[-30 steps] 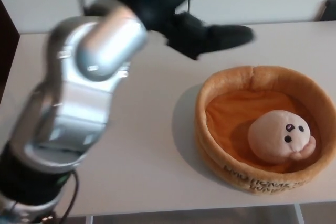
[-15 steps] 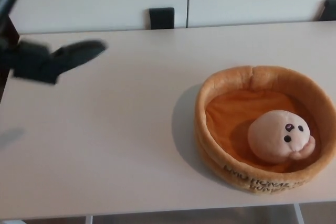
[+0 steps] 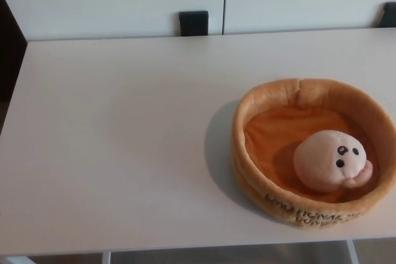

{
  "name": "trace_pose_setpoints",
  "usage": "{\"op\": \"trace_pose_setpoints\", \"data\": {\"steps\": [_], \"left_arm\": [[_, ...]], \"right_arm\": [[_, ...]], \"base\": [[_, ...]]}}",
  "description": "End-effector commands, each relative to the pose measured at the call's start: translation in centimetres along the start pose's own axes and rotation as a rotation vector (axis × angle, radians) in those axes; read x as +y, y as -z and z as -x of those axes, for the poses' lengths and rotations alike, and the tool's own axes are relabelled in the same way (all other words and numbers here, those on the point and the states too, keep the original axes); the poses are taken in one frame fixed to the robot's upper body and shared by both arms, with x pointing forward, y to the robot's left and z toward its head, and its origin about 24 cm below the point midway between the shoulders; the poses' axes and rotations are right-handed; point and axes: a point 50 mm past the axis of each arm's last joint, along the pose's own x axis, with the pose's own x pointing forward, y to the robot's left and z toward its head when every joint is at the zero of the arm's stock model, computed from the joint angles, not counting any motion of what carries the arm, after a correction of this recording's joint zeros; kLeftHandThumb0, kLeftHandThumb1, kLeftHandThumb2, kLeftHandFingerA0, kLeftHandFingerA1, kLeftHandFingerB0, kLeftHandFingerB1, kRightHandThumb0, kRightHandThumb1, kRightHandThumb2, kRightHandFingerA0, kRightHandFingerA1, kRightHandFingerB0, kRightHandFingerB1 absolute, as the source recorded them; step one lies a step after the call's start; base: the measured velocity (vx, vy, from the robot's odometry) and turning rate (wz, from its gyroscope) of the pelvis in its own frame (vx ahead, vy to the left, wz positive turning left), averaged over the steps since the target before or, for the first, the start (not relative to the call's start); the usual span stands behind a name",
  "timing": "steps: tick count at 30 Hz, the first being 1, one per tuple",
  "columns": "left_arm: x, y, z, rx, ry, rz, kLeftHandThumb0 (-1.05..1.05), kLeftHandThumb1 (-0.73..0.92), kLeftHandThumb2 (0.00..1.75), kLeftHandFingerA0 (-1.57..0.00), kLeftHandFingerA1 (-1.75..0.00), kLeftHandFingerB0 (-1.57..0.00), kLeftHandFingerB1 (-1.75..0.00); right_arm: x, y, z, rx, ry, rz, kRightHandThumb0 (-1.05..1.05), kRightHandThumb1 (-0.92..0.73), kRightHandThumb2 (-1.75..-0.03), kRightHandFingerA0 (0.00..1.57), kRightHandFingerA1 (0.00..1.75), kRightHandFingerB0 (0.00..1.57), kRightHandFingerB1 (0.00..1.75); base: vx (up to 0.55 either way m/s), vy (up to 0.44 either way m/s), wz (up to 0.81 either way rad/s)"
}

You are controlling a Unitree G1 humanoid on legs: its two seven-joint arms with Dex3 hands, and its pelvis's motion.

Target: The robot walks towards a table in front, picks a dumpling toy with left hand and puts it in an orange round plate

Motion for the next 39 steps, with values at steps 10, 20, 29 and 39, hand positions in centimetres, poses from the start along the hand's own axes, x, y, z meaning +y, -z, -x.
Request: {"op": "trace_pose_setpoints", "data": {"steps": [10, 20, 29, 39], "left_arm": [[-3.3, 9.8, 10.6, 0.258, 0.517, -0.096, -0.64, 0.42, 0.76, -0.46, -0.49, -0.37, -0.44], [-5.0, 14.4, 9.6, 0.533, 0.665, -0.321, -0.78, 0.57, 0.67, -0.51, -0.44, -0.39, -0.37], [-8.3, 20.3, 5.0, 0.821, 0.621, -0.438, -0.33, 0.48, 0.96, -0.49, -0.68, -0.06, -0.48], [-10.6, 22.3, 0.5, 0.908, 0.296, -0.229, -0.44, 0.52, 0.56, -0.63, -0.59, -0.23, -0.34]], "right_arm": [[-1.1, 3.9, 1.5, 0.109, 0.065, 0.066, -0.30, -0.37, -0.87, 0.52, 0.77, 0.22, 0.59], [-0.9, 4.5, 1.7, 0.128, 0.069, 0.141, -0.40, -0.57, -0.58, 0.51, 0.83, 0.28, 0.60], [-1.0, 4.8, 1.8, 0.146, 0.073, 0.131, -0.36, -0.54, -0.57, 0.45, 0.76, 0.28, 0.58], [-0.5, 4.5, 1.6, 0.126, 0.055, 0.153, -0.39, -0.55, -0.57, 0.44, 0.79, 0.27, 0.59]], "base": [[0.00, 0.000, 0.00], [0.00, 0.000, 0.00], [0.00, 0.000, 0.00], [0.00, 0.000, 0.00]]}}
